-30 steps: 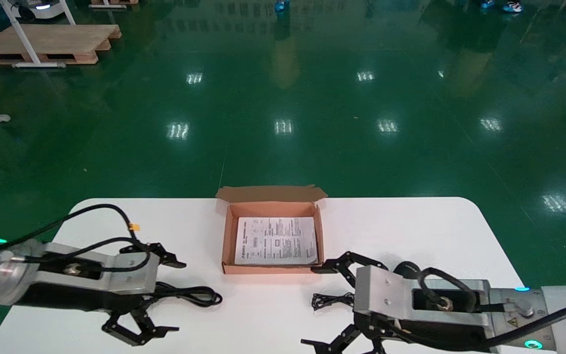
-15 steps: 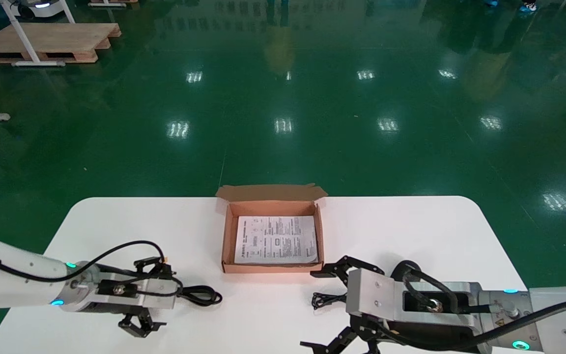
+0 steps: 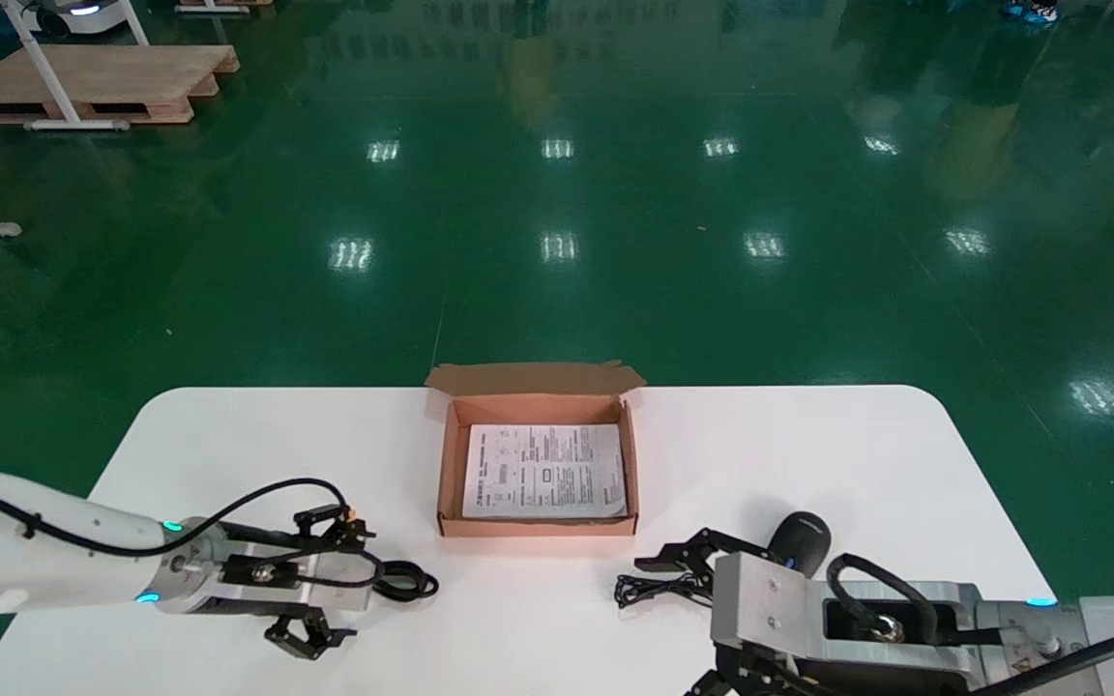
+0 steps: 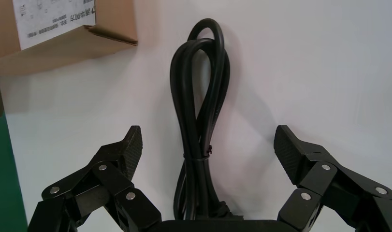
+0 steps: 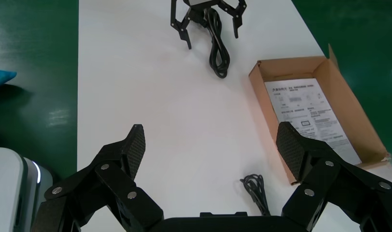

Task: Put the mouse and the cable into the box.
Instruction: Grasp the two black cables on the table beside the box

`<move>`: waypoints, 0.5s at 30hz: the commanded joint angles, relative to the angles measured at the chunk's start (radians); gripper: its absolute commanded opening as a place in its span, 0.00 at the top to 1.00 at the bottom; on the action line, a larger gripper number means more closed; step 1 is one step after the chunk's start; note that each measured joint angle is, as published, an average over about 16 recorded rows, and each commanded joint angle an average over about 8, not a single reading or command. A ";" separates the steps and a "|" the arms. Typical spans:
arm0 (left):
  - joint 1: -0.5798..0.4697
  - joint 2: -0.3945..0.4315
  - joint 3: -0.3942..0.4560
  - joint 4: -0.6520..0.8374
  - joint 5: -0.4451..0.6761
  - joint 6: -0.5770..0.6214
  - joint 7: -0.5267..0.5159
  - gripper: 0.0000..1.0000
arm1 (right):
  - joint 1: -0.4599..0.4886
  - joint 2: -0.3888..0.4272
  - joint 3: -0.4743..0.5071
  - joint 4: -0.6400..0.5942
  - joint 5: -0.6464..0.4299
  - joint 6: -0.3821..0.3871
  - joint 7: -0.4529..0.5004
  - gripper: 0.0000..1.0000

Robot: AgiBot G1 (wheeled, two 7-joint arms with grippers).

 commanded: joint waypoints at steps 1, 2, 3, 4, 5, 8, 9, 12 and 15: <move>0.000 0.005 0.002 0.009 0.002 -0.004 0.011 0.00 | -0.001 0.006 0.002 0.000 0.000 0.000 -0.001 0.00; 0.000 0.006 0.003 0.011 0.005 -0.007 0.013 0.00 | -0.001 0.007 0.002 0.000 -0.001 0.001 0.000 0.00; 0.000 0.008 0.004 0.014 0.006 -0.010 0.013 0.00 | 0.000 0.007 0.002 0.000 -0.002 0.001 0.000 0.00; -0.001 0.009 0.005 0.017 0.009 -0.013 0.014 0.00 | 0.000 0.007 0.002 0.001 -0.002 0.001 -0.001 0.00; -0.002 0.010 0.006 0.019 0.012 -0.017 0.014 0.00 | 0.000 0.006 0.001 0.001 -0.003 0.002 -0.001 0.00; -0.008 0.014 0.008 0.030 0.023 -0.029 0.011 0.00 | -0.002 0.001 -0.002 0.002 -0.007 0.003 -0.003 0.00; -0.011 0.015 0.009 0.033 0.027 -0.032 0.009 0.00 | -0.003 -0.001 -0.003 0.003 -0.008 0.004 -0.003 0.00; -0.017 0.018 0.011 0.043 0.035 -0.038 0.004 0.00 | -0.007 -0.011 -0.011 0.003 -0.021 0.010 -0.006 0.00; -0.021 0.020 0.011 0.050 0.038 -0.040 0.002 0.00 | -0.016 -0.030 -0.028 -0.008 -0.067 0.037 -0.015 0.00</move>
